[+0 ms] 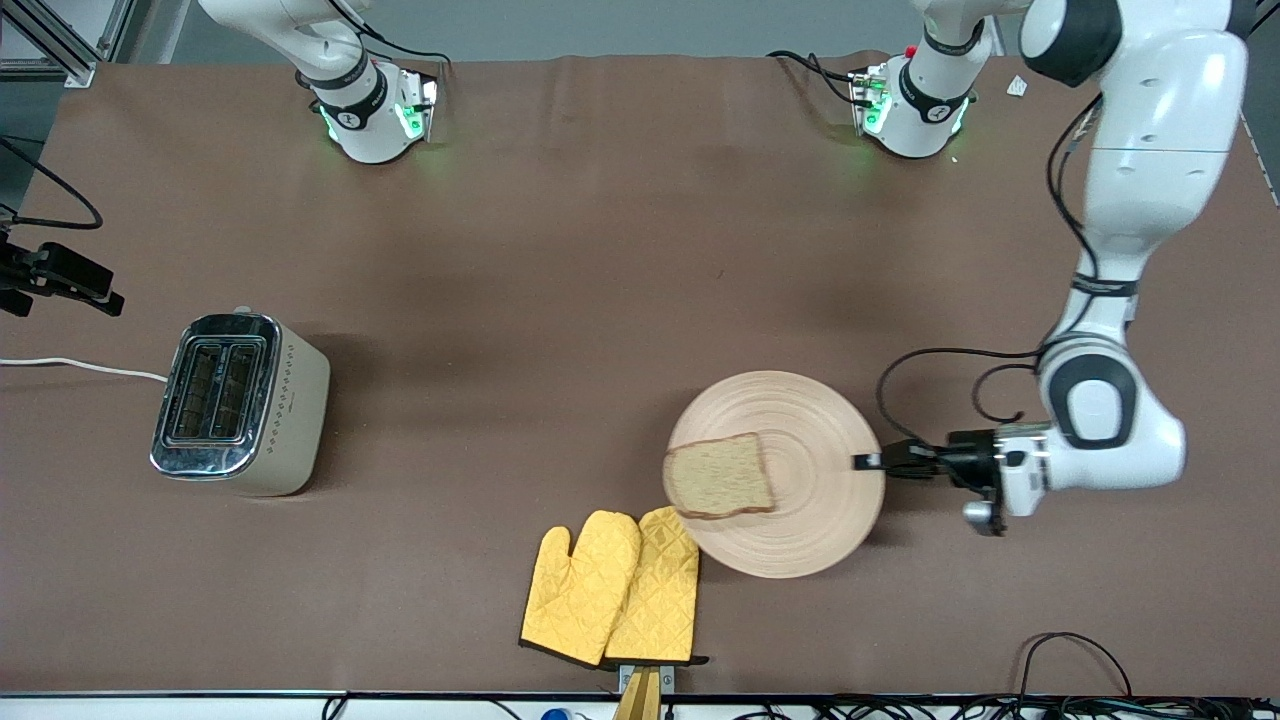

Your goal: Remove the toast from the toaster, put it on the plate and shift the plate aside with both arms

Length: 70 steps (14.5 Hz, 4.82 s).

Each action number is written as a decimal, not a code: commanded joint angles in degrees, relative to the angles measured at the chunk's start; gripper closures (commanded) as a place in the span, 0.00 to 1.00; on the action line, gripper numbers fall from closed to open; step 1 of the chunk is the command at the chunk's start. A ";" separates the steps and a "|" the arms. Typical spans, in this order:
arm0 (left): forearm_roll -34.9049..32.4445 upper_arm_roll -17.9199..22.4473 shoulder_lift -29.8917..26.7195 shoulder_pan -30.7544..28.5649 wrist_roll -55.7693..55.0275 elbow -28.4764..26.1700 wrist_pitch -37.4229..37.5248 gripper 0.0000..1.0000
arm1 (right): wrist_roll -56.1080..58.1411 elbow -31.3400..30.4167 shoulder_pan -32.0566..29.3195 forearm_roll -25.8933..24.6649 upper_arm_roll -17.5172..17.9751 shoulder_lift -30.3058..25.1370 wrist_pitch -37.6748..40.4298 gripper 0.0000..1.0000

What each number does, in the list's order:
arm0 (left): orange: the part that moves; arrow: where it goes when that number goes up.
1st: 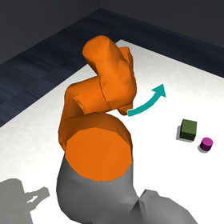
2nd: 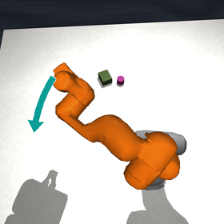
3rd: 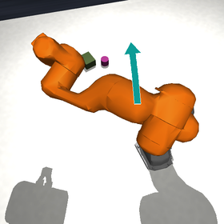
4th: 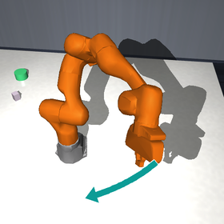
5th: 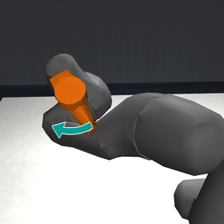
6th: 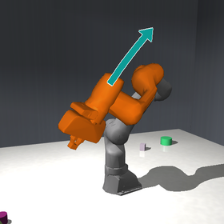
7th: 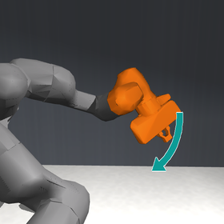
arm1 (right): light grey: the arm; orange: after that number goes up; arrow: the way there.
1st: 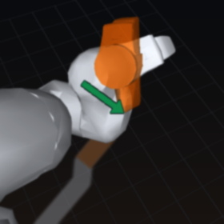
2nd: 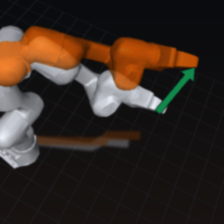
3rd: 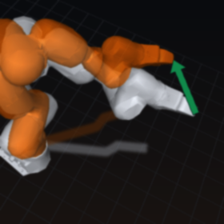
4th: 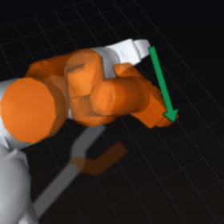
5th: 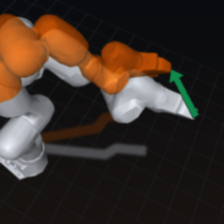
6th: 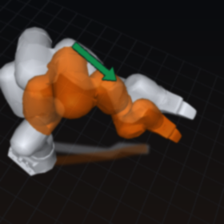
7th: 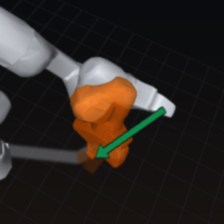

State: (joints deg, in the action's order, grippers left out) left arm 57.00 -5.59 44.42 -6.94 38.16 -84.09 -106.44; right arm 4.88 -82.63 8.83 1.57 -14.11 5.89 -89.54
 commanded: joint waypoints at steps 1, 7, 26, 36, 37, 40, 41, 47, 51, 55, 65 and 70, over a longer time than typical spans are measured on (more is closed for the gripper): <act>-3.55 -1.17 -2.84 -6.14 -0.19 -0.90 3.35 1.00 | 0.04 -0.25 -1.10 -0.26 1.36 -1.23 0.68 0.00; -3.91 -1.17 -2.41 -15.64 0.69 -0.81 4.31 1.00 | -0.13 -0.34 -1.10 -0.87 1.28 -1.76 2.44 0.00; -10.76 -1.00 5.24 -20.13 4.56 -1.17 5.11 0.78 | 0.04 -0.60 -1.45 -0.61 1.10 -1.67 3.49 0.00; -28.94 -1.35 3.57 -19.25 1.13 7.96 5.02 0.00 | -0.31 -0.51 -1.10 -0.61 1.19 -1.67 3.58 0.00; -30.70 -1.35 3.22 -18.64 0.95 9.46 5.02 0.00 | -0.31 -0.51 -1.18 -0.61 1.19 -1.67 3.58 0.00; -33.18 -1.52 1.56 -17.67 1.31 11.32 5.28 0.00 | -0.31 -0.51 -1.19 -0.61 1.19 -1.67 3.50 0.00; -33.18 -1.44 1.02 -17.06 0.96 11.32 5.46 0.00 | -0.31 -0.51 -1.19 -0.61 1.19 -1.67 3.50 0.00; -38.53 -1.44 -6.78 -14.43 -5.44 11.23 5.63 0.00 | -0.31 -0.51 -1.19 -0.61 1.19 -1.67 3.50 0.00; -41.36 -1.44 -13.82 -9.25 -18.52 11.23 11.07 0.00 | -0.31 -0.60 -1.19 -0.61 1.19 -1.67 3.50 0.00; -48.99 -1.35 -18.92 -2.31 -29.60 11.23 12.14 0.00 | -0.22 -0.60 -1.36 -0.61 1.19 -1.67 3.50 0.00; -58.67 2.60 -40.27 9.22 -40.97 -0.27 18.63 0.00 | -0.13 -0.69 -1.36 -0.52 1.19 -1.67 3.58 0.00; -58.76 2.69 -45.65 9.14 -41.06 -1.43 24.79 0.00 | -0.13 -0.78 -1.45 -0.52 1.10 -1.67 3.85 0.00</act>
State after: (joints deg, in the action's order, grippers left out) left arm -0.64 -3.22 1.04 1.67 -2.70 -83.26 -82.80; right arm 4.88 -82.32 8.42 1.57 -13.88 5.39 -86.04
